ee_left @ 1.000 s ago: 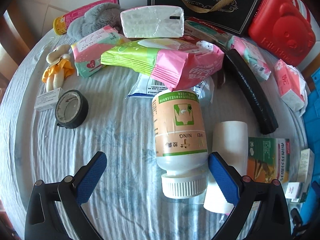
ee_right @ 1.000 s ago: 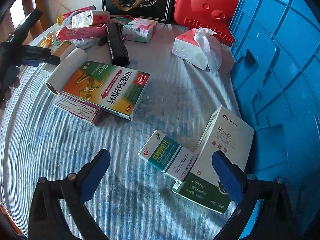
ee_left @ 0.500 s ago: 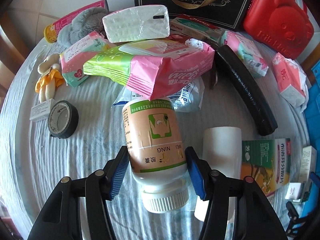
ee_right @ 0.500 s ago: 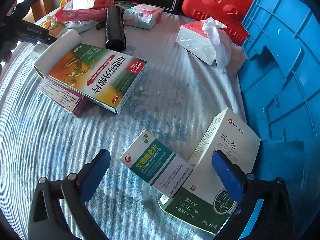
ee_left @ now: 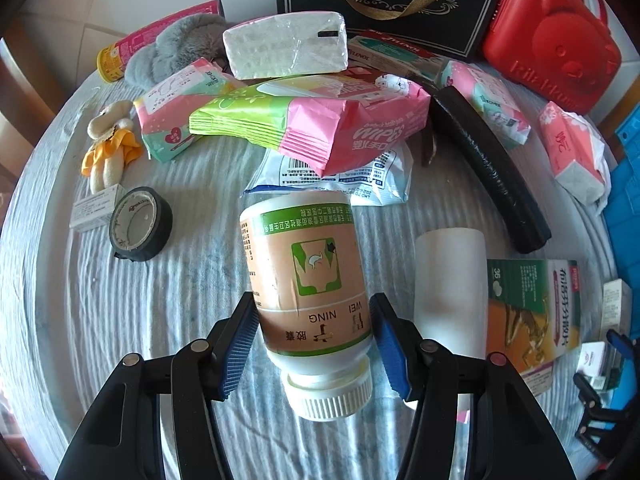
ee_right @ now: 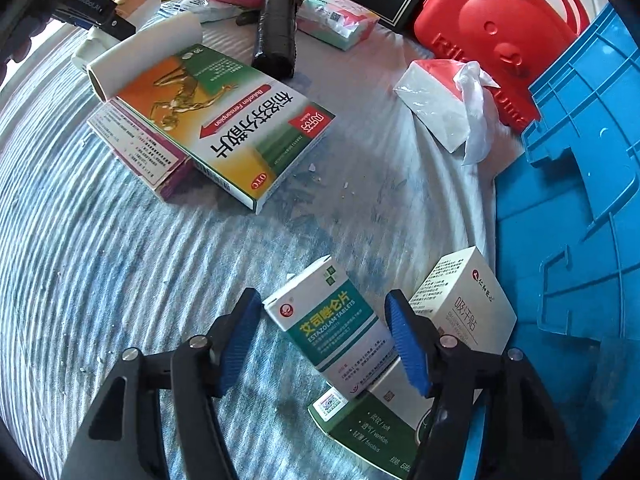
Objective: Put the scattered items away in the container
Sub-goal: 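Close right tool on white-green medicine box while left tool lifts the bottle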
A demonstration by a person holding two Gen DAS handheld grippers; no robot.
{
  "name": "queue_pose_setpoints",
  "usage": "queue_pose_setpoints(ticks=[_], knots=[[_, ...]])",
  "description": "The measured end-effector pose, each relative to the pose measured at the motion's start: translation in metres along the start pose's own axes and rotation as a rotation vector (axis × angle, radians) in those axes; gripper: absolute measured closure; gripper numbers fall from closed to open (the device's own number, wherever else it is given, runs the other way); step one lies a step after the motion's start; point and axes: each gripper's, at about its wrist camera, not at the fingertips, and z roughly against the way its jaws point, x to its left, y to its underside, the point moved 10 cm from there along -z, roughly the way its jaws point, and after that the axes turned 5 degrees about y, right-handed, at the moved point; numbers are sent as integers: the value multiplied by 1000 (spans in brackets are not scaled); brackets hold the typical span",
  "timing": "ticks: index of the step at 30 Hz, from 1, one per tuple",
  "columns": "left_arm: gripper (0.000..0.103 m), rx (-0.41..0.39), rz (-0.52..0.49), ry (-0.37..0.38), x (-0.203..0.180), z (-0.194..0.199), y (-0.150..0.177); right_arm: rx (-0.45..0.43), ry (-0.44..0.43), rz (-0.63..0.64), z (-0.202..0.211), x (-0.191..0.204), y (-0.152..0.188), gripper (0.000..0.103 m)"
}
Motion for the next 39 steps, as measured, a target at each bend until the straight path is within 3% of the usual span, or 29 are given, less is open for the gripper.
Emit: queue_pose_setpoints(ticks=[5, 9, 14, 16, 17, 19, 21, 29, 39], knots=[[47, 19, 11, 6, 5, -8, 7, 7, -10, 32, 1, 2, 2, 39], [33, 42, 68, 21, 9, -18, 8, 6, 6, 50, -1, 2, 2, 40], [30, 63, 63, -10, 10, -28, 8, 21, -16, 12, -2, -1, 2, 39], [41, 50, 82, -10, 14, -25, 8, 22, -53, -35, 1, -4, 1, 46], [51, 37, 104, 1, 17, -21, 7, 19, -63, -56, 3, -6, 0, 50], [51, 23, 129, 28, 21, -14, 8, 25, -91, -94, 6, -8, 0, 60], [51, 13, 122, 42, 24, -7, 9, 32, -115, -123, 8, -9, 2, 62], [51, -20, 120, 43, 34, 19, 17, 38, -212, -271, 17, -18, 12, 63], [51, -46, 145, 68, 42, 45, 37, -18, -234, -269, 60, 2, 2, 63]])
